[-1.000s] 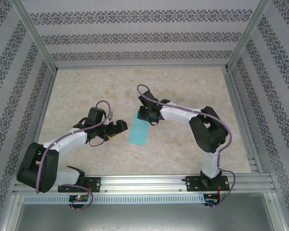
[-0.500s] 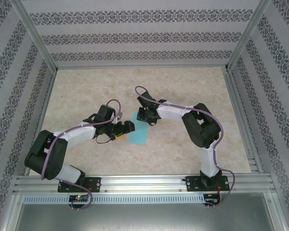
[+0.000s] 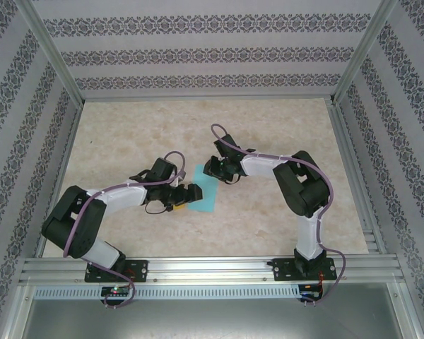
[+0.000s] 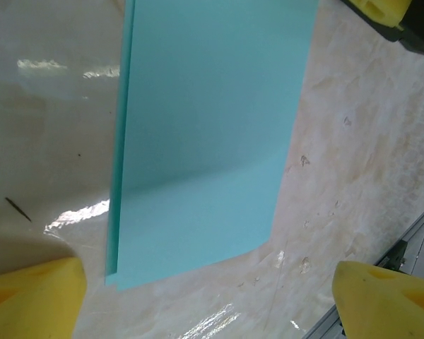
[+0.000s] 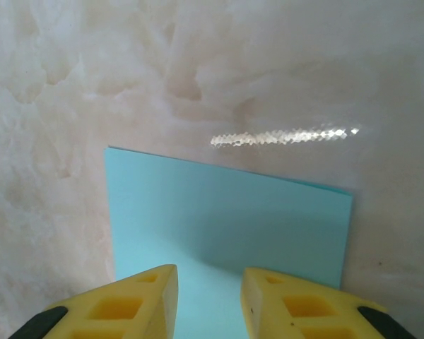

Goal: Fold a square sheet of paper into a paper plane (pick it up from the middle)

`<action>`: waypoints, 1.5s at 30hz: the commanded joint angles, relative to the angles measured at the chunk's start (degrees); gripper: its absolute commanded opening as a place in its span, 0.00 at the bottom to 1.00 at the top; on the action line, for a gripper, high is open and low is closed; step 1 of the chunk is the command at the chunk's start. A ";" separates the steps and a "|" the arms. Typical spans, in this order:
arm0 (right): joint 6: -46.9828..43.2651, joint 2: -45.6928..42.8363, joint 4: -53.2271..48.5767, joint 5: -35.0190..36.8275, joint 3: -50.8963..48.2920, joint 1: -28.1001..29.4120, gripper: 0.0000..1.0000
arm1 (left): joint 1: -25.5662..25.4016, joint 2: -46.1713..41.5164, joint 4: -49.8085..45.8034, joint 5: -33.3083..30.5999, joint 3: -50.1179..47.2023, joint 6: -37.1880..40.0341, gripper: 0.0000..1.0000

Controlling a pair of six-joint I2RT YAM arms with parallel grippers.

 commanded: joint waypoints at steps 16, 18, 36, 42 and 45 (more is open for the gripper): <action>-0.19 4.48 0.22 -0.13 -3.63 -0.67 0.32 | -1.47 0.15 0.96 0.62 1.97 -1.63 0.80; -0.35 4.47 0.13 0.02 -3.76 -0.68 0.32 | -1.49 -0.12 1.24 -0.06 2.16 -1.63 0.80; -4.19 4.75 -3.06 0.04 -2.22 0.70 0.32 | -1.42 2.56 12.22 7.69 4.66 -6.01 0.61; -4.49 3.58 -1.62 -2.03 -2.83 0.52 0.31 | -1.38 6.59 12.27 7.59 6.47 -4.19 0.61; -6.51 1.09 0.13 -4.73 -2.82 0.21 0.32 | -1.39 8.22 13.21 7.07 6.56 -4.00 0.61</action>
